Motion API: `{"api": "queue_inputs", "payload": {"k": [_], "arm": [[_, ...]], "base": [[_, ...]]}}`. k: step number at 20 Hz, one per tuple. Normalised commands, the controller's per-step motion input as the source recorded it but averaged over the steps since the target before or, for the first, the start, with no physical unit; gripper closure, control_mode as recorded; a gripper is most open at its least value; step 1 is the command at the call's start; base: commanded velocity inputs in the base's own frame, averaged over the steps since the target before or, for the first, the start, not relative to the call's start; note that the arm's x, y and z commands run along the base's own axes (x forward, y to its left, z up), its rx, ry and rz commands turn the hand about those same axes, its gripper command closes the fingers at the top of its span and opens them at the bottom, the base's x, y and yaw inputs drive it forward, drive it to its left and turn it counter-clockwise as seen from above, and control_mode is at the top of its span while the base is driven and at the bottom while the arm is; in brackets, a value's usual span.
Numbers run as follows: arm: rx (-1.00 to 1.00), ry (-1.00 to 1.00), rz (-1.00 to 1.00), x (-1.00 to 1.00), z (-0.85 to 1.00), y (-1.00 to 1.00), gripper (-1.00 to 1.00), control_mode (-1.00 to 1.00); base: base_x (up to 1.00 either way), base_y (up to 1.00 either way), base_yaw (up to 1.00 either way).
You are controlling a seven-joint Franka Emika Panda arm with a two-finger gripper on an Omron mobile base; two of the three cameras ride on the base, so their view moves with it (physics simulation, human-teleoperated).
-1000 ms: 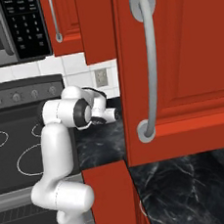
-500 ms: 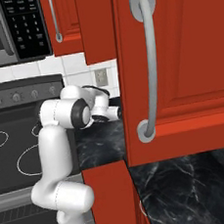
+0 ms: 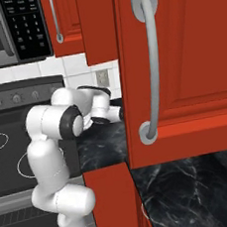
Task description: Collect the turmeric, mayonnaise, and shaker from the cabinet and place them next to the stove.
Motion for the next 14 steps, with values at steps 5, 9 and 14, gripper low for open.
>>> {"api": "queue_inputs", "payload": {"k": [5,9,14], "arm": [[-0.01,0.00,0.00,-0.66,0.76,0.06,-1.00,-1.00],[0.00,0.02,-0.01,-0.70,0.66,0.14,-1.00,-1.00],[0.00,0.06,-0.05,-0.80,0.55,0.15,-1.00,-1.00]], "base": [[0.00,0.00,0.00],[0.00,0.00,0.00],[0.00,0.00,0.00]]}}
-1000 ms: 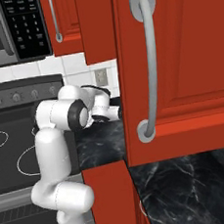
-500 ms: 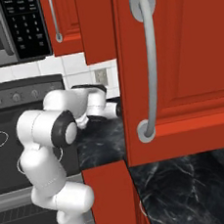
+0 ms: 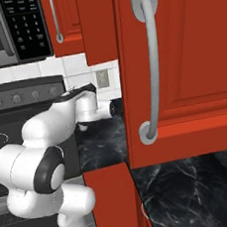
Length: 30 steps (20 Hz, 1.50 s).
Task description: Collect the turmeric, mayonnaise, and shaker from the cabinet and place them next to the stove.
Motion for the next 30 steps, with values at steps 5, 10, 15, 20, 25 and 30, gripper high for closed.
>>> {"api": "queue_inputs", "payload": {"k": [5,10,15,20,25,30], "arm": [[0.00,0.06,-0.06,-0.83,0.56,0.14,-1.00,-1.00],[0.00,0.07,-0.07,-0.80,0.61,0.10,-1.00,-1.00],[0.00,0.12,-0.15,-0.76,0.51,0.04,-1.00,-1.00],[0.00,0.16,-0.26,-0.72,0.36,0.01,-1.00,-1.00],[0.00,0.14,-0.30,-0.68,0.33,0.00,-1.00,-1.00],[0.00,0.21,-0.32,-0.48,0.53,0.00,-1.00,-1.00]], "base": [[0.00,0.00,0.00],[0.00,0.00,0.00],[0.00,0.00,0.00],[0.00,0.00,0.00],[0.00,0.00,0.00],[0.00,0.00,0.00]]}}
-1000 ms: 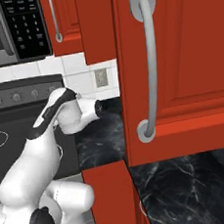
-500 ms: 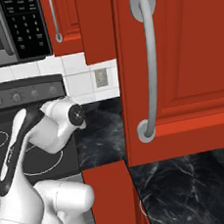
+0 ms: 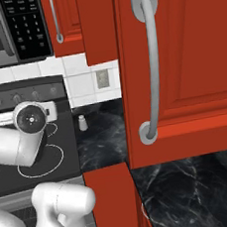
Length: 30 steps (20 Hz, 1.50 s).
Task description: Collect the turmeric, mayonnaise, and shaker from the cabinet and place them next to the stove.
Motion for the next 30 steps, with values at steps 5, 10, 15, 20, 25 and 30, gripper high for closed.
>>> {"api": "queue_inputs", "payload": {"k": [5,10,15,20,25,30], "arm": [[-0.03,0.25,-0.30,-0.36,0.45,0.00,-1.00,-1.00],[-0.13,0.11,-0.23,-0.59,-0.20,-0.07,-1.00,-1.00],[-0.11,0.00,-0.19,-0.84,-0.77,-0.42,-1.00,-1.00],[-0.05,0.00,-0.10,-0.40,-0.42,-0.38,-1.00,-1.00],[0.00,0.00,0.00,0.00,0.00,0.00,-1.00,-1.00],[0.00,-0.06,-0.02,-0.15,0.00,-0.06,-1.00,-1.00]], "base": [[0.00,0.00,0.00],[0.00,0.00,0.00],[0.00,0.00,0.00],[0.00,0.00,0.00],[0.00,0.00,0.00],[0.00,0.00,0.00]]}}
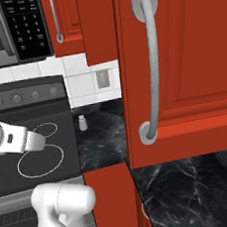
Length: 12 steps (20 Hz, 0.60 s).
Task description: Collect the turmeric, mayonnaise, and shaker from the cabinet and place them next to the stove.
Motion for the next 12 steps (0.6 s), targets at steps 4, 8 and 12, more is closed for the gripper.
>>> {"api": "queue_inputs", "payload": {"k": [4,8,12], "arm": [[0.00,0.00,0.00,0.00,0.00,0.00,-1.00,1.00],[0.00,0.00,0.00,0.00,0.00,0.00,-1.00,1.00],[0.00,0.00,0.00,0.00,0.00,0.00,-1.00,1.00]], "base": [[-0.25,0.05,-0.24],[-0.25,0.25,-0.45],[-0.12,0.43,-0.47]]}}
